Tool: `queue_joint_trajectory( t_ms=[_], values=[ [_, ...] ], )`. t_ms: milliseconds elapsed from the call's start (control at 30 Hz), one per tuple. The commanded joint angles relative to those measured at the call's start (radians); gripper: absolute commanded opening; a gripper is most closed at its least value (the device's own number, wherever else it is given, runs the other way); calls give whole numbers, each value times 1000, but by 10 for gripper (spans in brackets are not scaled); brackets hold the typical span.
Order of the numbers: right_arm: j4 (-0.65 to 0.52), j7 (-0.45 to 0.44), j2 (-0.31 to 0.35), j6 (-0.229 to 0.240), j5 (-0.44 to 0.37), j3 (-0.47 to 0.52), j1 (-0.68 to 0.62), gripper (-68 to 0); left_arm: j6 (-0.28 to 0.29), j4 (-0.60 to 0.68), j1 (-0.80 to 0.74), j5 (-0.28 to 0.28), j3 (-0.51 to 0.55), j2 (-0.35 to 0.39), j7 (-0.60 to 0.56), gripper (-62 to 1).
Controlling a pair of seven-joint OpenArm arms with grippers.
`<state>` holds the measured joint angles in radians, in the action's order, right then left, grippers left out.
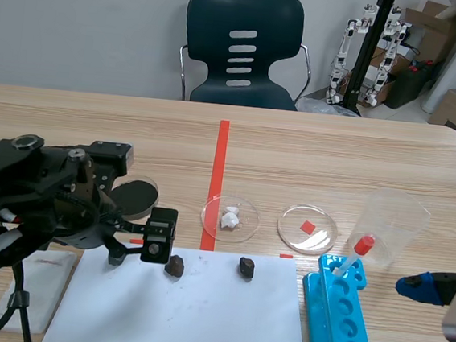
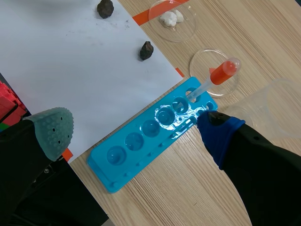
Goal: Pick up the left mineral with the left hand
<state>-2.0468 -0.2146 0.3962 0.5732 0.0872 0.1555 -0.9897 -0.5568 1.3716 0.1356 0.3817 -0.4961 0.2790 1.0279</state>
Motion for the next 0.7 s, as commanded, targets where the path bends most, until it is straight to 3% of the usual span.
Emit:
queue_joint_trajectory(
  t_ms=[0,667],
  values=[
    [-16,-8,11,-1,-8,2,6,-128,-2,-2,17,-5,6,-8,-5,14],
    [-16,-8,11,-1,-8,2,6,-128,39,-175,122,-8,6,-36,74,14]
  ],
)
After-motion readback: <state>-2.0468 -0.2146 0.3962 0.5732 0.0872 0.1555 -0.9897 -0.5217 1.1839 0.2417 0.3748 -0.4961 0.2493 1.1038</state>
